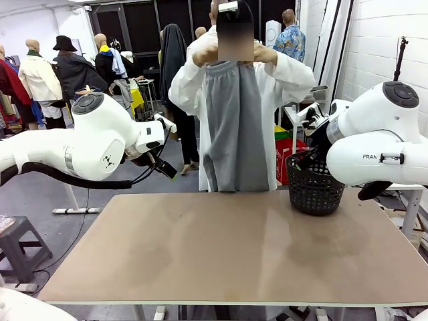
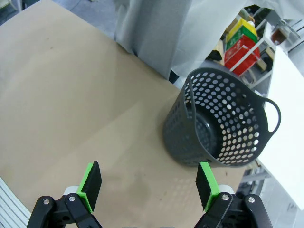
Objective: Fold the training pants.
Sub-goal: Grab both ends of the Training pants handed by a person.
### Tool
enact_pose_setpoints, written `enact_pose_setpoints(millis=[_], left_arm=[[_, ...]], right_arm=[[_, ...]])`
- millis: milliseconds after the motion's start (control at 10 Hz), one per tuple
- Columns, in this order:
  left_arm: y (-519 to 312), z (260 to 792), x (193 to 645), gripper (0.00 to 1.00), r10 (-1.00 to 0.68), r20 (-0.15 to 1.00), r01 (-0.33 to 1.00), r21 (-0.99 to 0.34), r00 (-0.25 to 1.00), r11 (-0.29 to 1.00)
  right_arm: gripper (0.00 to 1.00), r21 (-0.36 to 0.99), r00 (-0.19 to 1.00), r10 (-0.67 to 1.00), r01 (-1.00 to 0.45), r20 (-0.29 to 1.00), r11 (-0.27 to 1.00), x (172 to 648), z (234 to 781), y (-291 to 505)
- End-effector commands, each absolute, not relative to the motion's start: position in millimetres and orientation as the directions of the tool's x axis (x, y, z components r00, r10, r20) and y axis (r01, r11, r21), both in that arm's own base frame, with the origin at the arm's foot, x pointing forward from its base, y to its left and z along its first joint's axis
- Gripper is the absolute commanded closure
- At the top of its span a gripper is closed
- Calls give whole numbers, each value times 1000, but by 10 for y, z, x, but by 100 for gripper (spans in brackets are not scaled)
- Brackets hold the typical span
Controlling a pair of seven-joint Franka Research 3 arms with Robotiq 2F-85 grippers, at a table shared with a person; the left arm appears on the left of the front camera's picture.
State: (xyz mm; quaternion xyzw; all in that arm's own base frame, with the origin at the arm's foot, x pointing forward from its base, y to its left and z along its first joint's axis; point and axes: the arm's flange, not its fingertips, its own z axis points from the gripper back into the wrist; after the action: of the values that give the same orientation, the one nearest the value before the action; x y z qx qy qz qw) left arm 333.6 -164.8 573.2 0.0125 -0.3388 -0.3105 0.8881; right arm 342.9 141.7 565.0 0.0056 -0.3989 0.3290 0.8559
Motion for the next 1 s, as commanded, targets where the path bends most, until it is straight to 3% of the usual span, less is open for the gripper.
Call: enact_pose_setpoints(millis=[0, 900], left_arm=[[-1652, 5729, 3357, 0, -558, 602, 541, 235, 571, 808], [-1652, 5729, 3357, 0, -558, 602, 541, 235, 571, 808]], right_arm=[[0, -254, 462, 559, -568, 688, 783, 3432, 5650, 1421], [0, -254, 462, 559, -568, 688, 783, 3432, 5650, 1421]])
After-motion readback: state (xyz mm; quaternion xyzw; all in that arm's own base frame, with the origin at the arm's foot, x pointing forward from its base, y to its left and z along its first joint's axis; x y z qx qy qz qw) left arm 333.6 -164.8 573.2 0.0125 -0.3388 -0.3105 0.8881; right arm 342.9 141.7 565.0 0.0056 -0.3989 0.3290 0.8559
